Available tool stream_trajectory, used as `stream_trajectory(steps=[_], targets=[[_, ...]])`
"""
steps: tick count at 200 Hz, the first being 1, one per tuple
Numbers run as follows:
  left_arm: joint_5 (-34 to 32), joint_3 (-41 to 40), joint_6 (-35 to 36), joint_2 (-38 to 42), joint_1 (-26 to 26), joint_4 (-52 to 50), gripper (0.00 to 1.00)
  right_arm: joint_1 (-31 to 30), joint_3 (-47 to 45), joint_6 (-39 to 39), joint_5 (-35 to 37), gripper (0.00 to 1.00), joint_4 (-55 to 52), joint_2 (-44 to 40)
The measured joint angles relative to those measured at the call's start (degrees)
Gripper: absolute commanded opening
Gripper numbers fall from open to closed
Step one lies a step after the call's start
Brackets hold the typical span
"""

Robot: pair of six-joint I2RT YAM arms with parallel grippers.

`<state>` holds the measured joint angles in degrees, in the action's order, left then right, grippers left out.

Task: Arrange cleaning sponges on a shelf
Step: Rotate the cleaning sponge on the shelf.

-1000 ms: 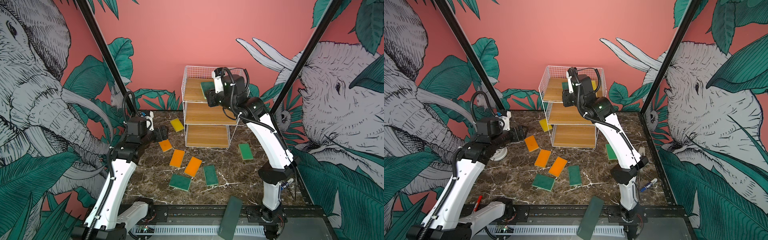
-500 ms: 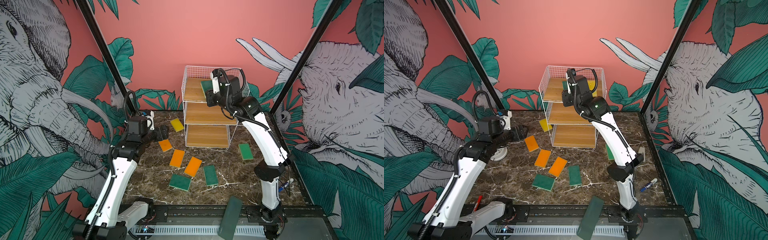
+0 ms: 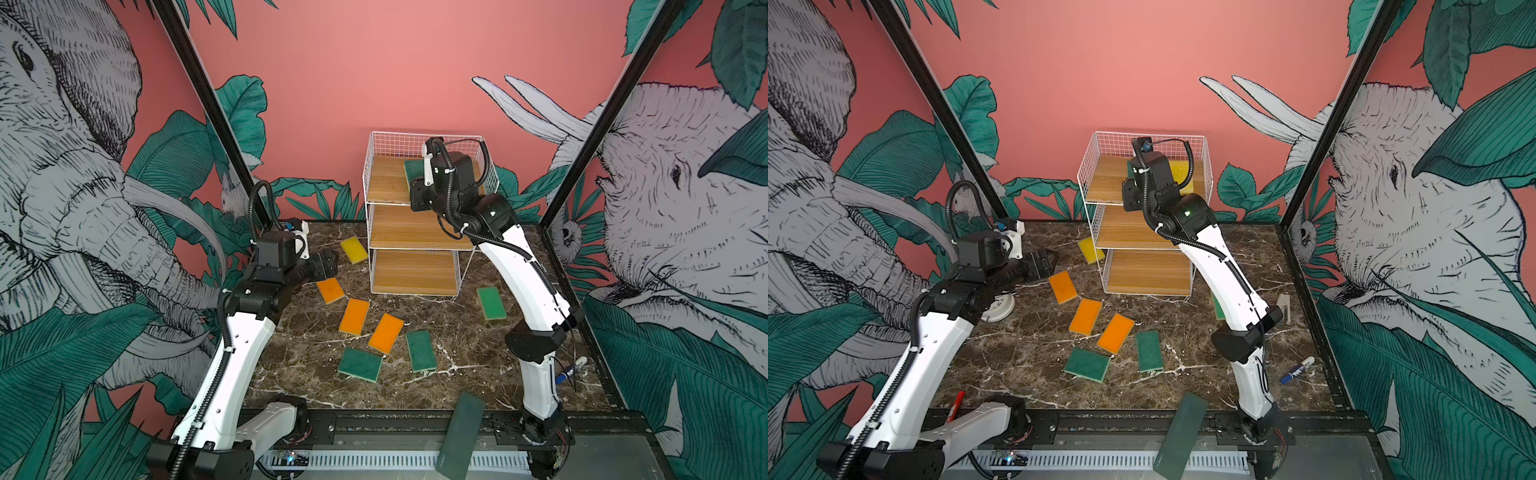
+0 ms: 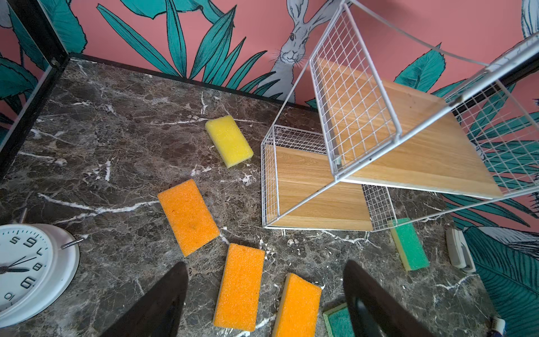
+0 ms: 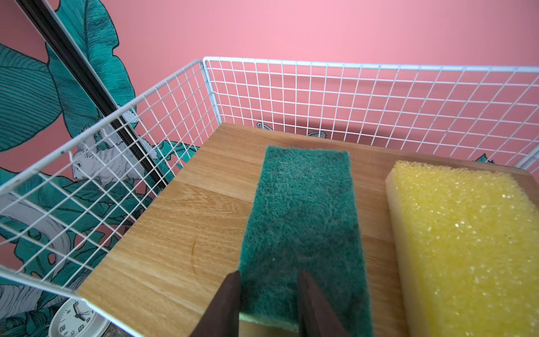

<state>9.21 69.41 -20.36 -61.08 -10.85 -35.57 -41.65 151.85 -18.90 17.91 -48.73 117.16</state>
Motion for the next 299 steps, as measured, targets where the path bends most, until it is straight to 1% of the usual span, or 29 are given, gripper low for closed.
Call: stream_trajectory(steps=[34,70,90,133,178,212,264,299], targets=[[0.00,0.00,0.00,0.00,0.00,0.00,0.85,-0.57,0.00,-1.03,2.43,0.35,0.61,0.28],[0.00,0.00,0.00,0.00,0.00,0.00,0.85,-0.90,0.00,-1.44,4.02,0.37,0.96,0.33],[0.00,0.00,0.00,0.00,0.00,0.00,0.85,-1.01,-0.15,-1.53,4.17,0.40,1.40,0.33],[0.00,-0.02,0.02,0.00,0.00,0.00,0.85,-1.16,-1.73,-1.70,3.89,0.42,4.39,0.26],[0.20,0.00,0.02,0.02,0.00,-0.04,0.85,-1.57,-1.81,-1.42,3.08,0.44,5.25,-0.02],[0.20,0.00,0.02,0.07,0.00,-0.09,0.85,-3.02,-4.20,-0.15,3.78,0.47,5.31,-2.67],[0.72,0.00,0.96,0.26,0.00,-1.29,0.86,-5.29,-8.85,2.05,4.81,0.57,6.10,-9.42],[0.63,-0.22,2.25,0.87,0.00,-3.67,0.86,-6.27,-14.03,3.98,5.22,0.73,5.60,-15.10]])
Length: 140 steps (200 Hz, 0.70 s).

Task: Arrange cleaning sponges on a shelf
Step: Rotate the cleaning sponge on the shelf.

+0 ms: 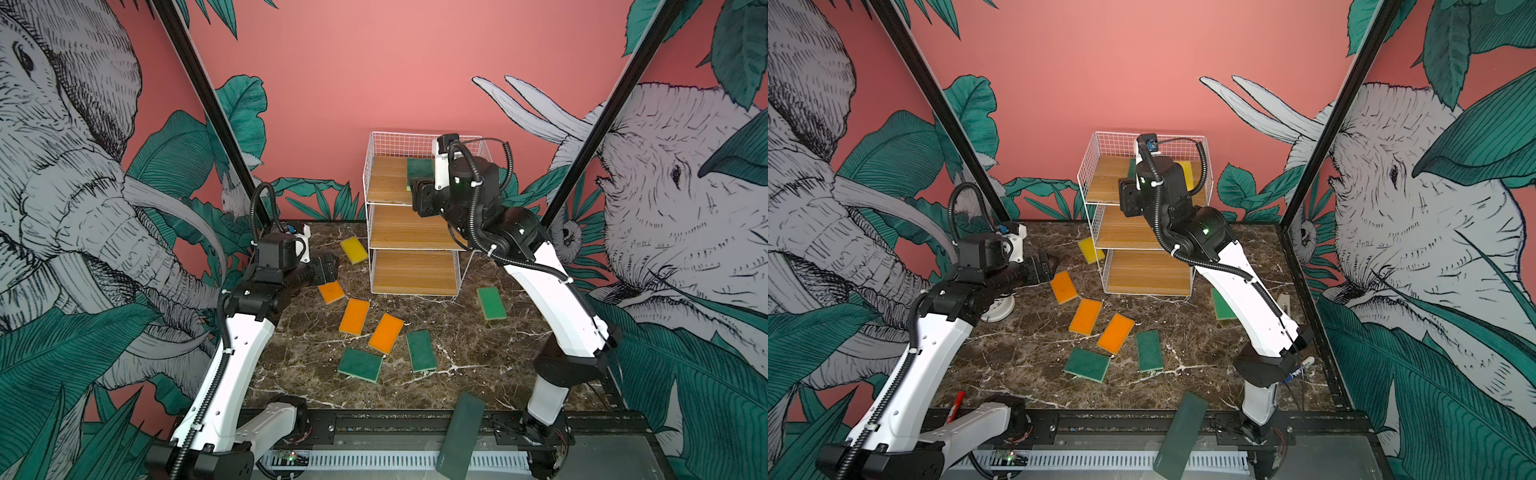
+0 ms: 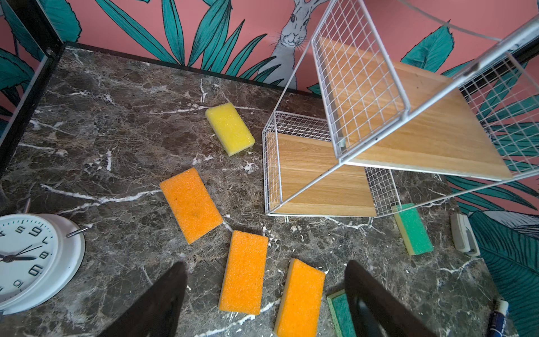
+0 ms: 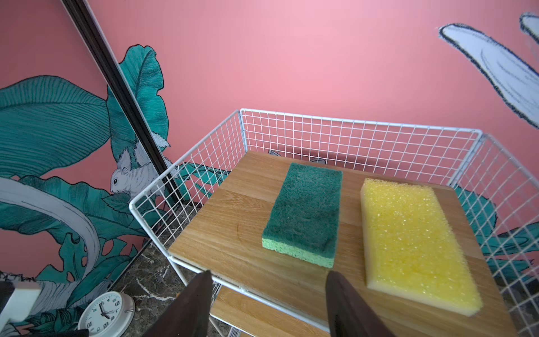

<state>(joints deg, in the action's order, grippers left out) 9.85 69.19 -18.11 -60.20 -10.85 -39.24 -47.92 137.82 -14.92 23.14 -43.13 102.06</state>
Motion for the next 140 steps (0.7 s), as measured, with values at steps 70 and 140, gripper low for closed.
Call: stream_trajectory(steps=[70,140], targets=[[-0.55,-8.74,1.62,5.60,-1.62,-6.86,0.86,-0.09,-31.06,1.53,-3.61,0.93,-3.34,-22.47],[-7.50,-14.95,-0.90,-1.49,-15.45,-6.75,0.89,4.46,-59.36,-5.03,-12.07,0.99,-3.78,-38.71]])
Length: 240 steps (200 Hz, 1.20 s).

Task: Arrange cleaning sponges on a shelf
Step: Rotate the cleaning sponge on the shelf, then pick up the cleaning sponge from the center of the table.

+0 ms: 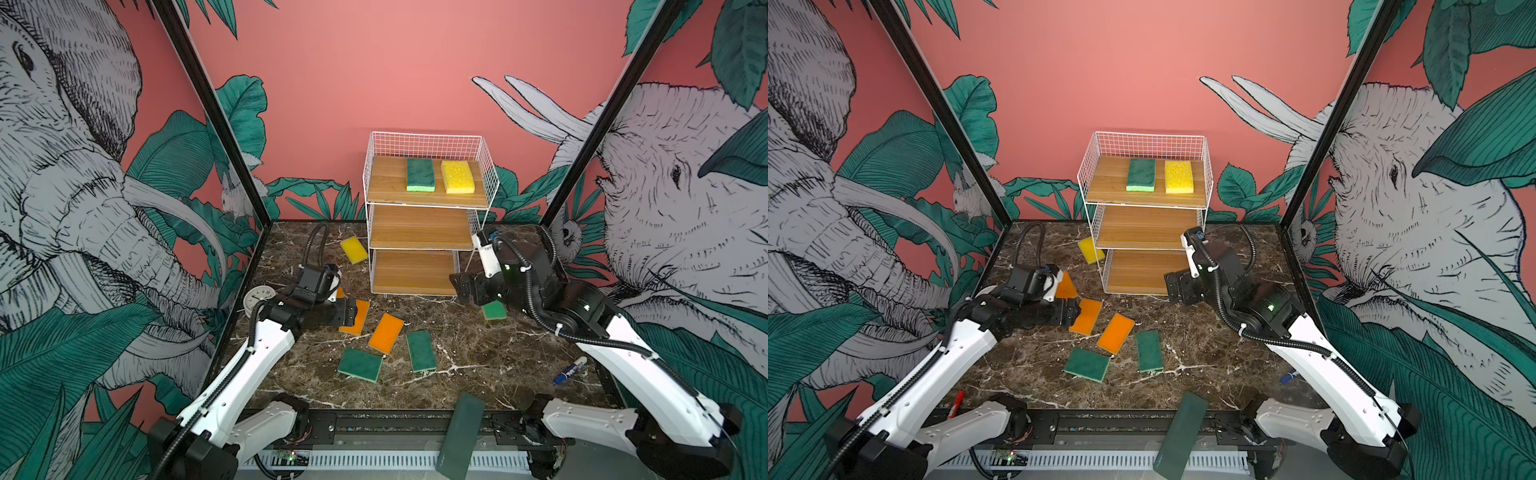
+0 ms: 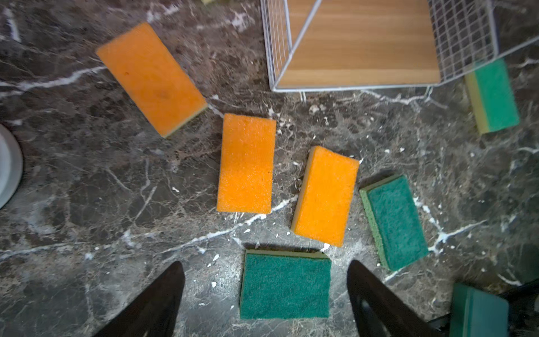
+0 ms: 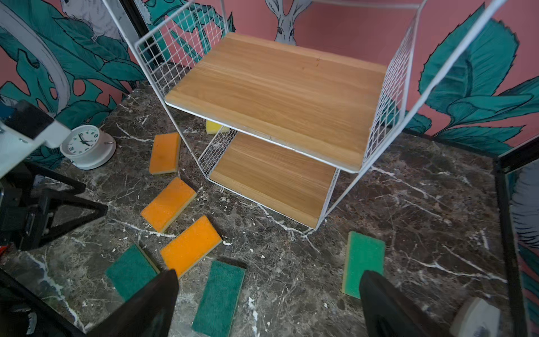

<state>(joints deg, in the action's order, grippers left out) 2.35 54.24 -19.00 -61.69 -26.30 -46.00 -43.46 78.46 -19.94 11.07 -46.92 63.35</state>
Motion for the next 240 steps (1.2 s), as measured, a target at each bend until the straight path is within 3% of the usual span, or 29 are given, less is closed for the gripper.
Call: stream_trajectory(steps=[62,93,150,240], targets=[[-0.13,-12.76,-3.91,-0.98,-1.40,8.57,0.90,6.75,-23.65,-11.02,-6.99,0.99,5.11,-5.01],[-1.38,-15.89,-3.98,-3.85,-1.49,14.08,0.90,9.55,-24.39,-17.33,-5.31,0.99,3.54,-4.31],[-3.98,-18.80,-3.98,-7.82,-1.57,22.95,0.92,10.29,-25.83,-19.41,-9.05,0.99,4.39,0.98],[-6.32,-18.95,-4.57,-16.76,-1.57,29.73,0.90,10.64,-29.88,-20.39,-7.39,0.99,5.05,-4.11]])
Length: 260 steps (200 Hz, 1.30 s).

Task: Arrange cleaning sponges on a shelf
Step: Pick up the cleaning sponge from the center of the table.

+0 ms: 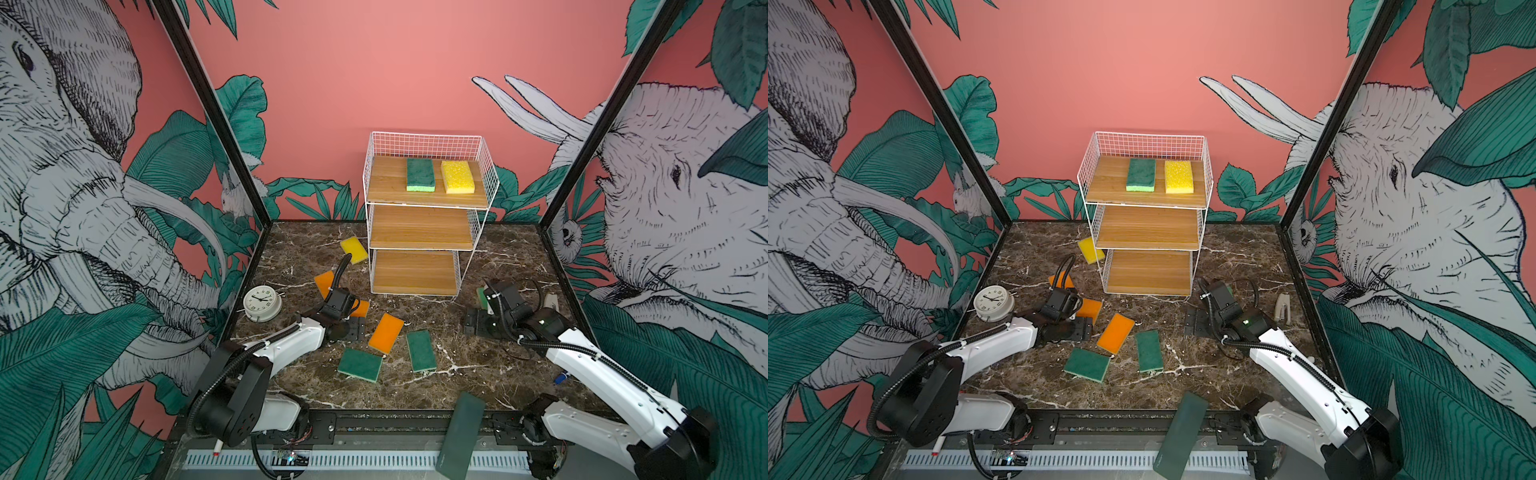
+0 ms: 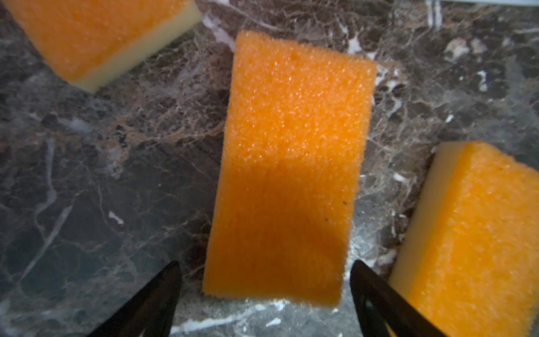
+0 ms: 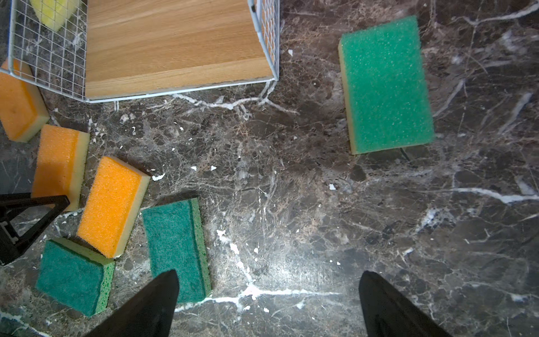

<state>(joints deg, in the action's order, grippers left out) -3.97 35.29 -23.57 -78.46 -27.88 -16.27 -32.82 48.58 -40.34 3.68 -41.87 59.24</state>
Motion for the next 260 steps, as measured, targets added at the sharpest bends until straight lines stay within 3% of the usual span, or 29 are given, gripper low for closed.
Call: stream_trajectory(steps=[61,142,194,260], targets=[[-1.38,-0.22,-0.79,-2.03,-0.39,2.97,0.85,0.11,-0.04,-0.39,0.87,0.99,-1.60,0.81],[-2.78,-1.68,-1.66,-0.24,-0.48,3.65,0.54,0.26,-0.04,-0.37,3.21,0.99,-3.87,0.83],[-3.17,-0.66,-1.95,10.71,-0.59,-5.70,0.52,0.31,-0.04,-0.28,3.69,0.99,-4.66,0.72],[-5.18,13.57,-2.43,27.98,-0.92,-27.39,0.52,0.33,-0.04,0.48,4.22,0.99,-5.05,-0.15]])
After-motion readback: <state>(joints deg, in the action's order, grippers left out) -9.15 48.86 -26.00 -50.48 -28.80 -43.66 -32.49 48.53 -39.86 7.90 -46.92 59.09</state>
